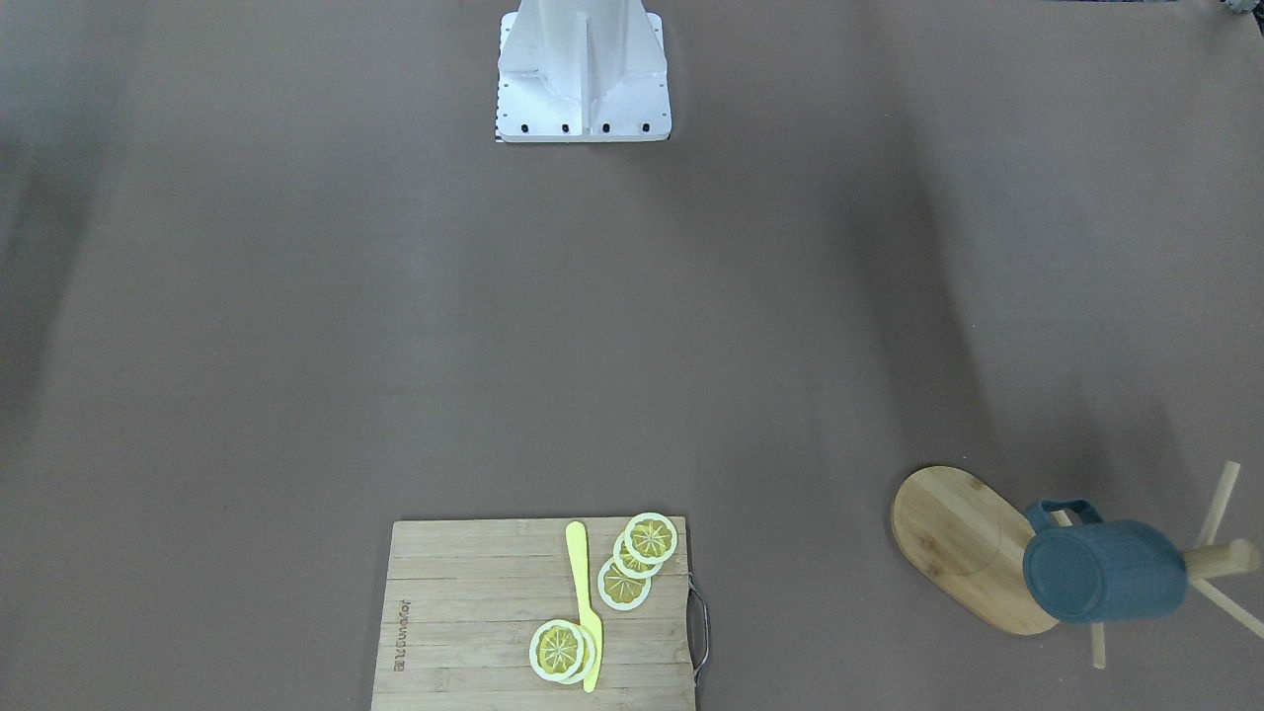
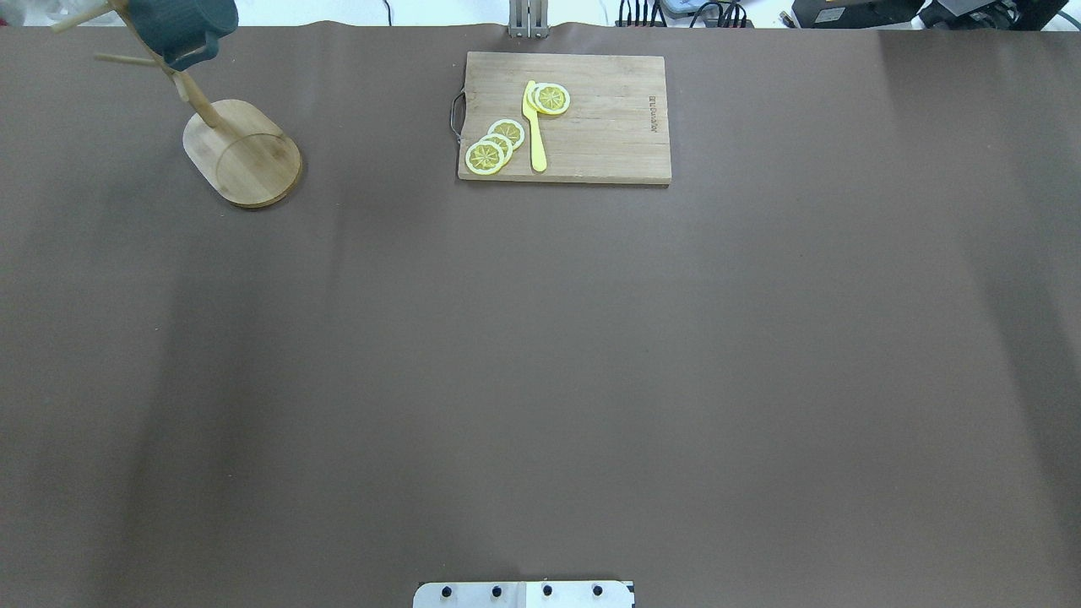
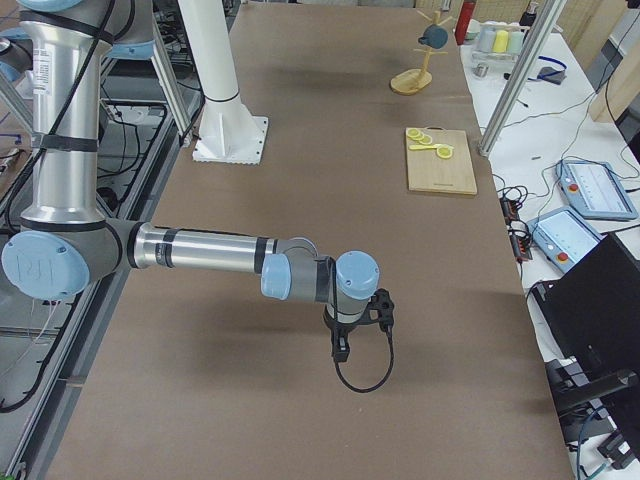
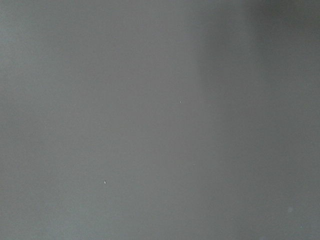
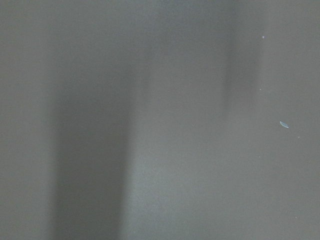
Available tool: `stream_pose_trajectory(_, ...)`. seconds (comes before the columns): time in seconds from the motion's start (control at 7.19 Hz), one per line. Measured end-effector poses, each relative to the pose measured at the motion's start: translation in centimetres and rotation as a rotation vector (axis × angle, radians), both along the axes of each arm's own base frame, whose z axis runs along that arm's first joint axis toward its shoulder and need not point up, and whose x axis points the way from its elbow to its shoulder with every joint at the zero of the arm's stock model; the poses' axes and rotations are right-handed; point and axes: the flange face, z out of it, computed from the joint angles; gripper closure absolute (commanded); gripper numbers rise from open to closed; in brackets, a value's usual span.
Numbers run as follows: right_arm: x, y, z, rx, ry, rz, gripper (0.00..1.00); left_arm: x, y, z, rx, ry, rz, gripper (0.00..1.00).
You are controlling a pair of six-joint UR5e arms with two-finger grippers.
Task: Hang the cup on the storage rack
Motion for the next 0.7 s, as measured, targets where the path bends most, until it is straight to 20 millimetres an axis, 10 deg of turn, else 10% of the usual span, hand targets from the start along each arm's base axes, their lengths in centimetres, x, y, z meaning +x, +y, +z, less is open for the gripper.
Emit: stream_pose_trajectory(0.7,0.00,0.22,-0.14,0.003,0.000,0.000,0.00,0.01,0.18,0.13,-0.004,0.001,-0.001,0.01)
